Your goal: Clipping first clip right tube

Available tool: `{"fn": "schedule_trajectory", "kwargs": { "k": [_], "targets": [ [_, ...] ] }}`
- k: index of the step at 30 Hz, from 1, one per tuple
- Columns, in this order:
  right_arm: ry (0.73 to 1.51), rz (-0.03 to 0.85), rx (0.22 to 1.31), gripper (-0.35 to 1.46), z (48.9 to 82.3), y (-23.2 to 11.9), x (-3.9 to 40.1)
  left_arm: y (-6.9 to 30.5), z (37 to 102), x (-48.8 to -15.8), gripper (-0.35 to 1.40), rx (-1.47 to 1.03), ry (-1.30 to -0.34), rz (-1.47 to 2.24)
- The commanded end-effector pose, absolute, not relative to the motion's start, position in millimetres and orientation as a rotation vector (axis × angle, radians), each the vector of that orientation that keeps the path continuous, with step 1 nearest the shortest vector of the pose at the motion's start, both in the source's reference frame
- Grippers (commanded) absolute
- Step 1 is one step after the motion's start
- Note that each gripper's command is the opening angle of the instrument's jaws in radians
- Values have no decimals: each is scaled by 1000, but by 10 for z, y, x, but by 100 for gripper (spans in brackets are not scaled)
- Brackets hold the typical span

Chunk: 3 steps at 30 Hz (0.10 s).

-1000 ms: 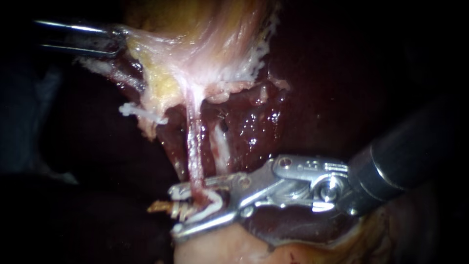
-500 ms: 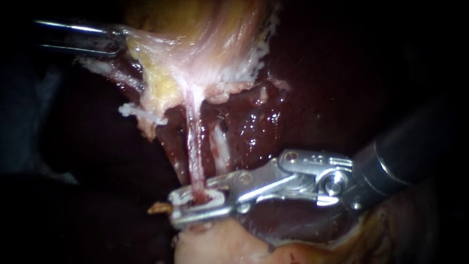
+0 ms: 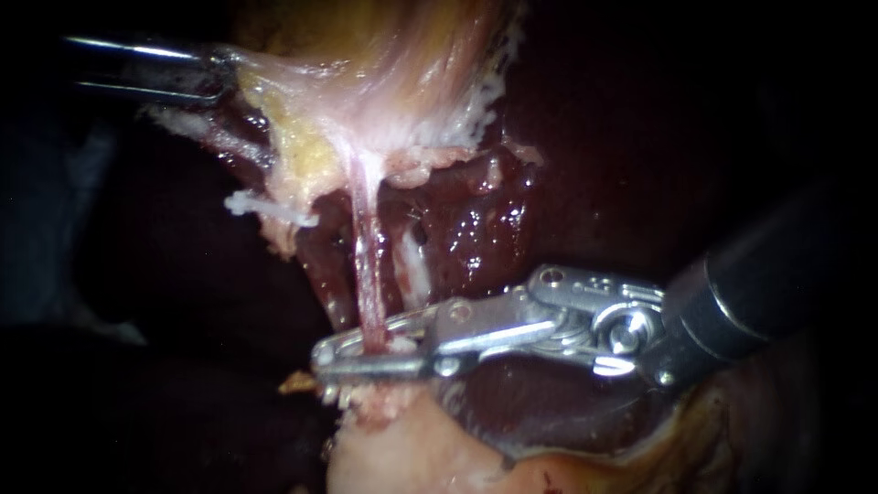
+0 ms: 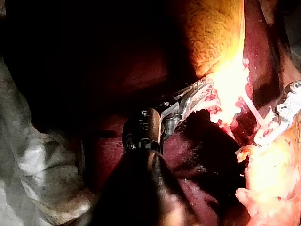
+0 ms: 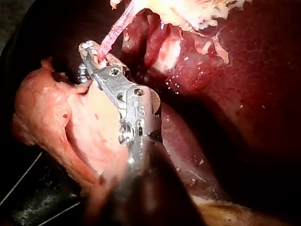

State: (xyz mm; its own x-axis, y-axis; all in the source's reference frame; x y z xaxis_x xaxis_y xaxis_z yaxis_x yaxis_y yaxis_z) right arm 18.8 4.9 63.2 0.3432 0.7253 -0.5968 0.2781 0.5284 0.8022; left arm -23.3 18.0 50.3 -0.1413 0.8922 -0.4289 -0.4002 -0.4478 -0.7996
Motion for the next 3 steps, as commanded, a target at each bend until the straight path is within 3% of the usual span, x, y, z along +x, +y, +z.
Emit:
{"fn": "schedule_trajectory", "kwargs": {
  "k": [1,3],
  "targets": [
    [1233,369,1025,-35,633,49,188,181,504,-233,-35,-1161,-644,1748],
    [1230,372,1029,-35,634,48,188,181,504,-233,-35,-1161,-644,1748]
  ]
}}
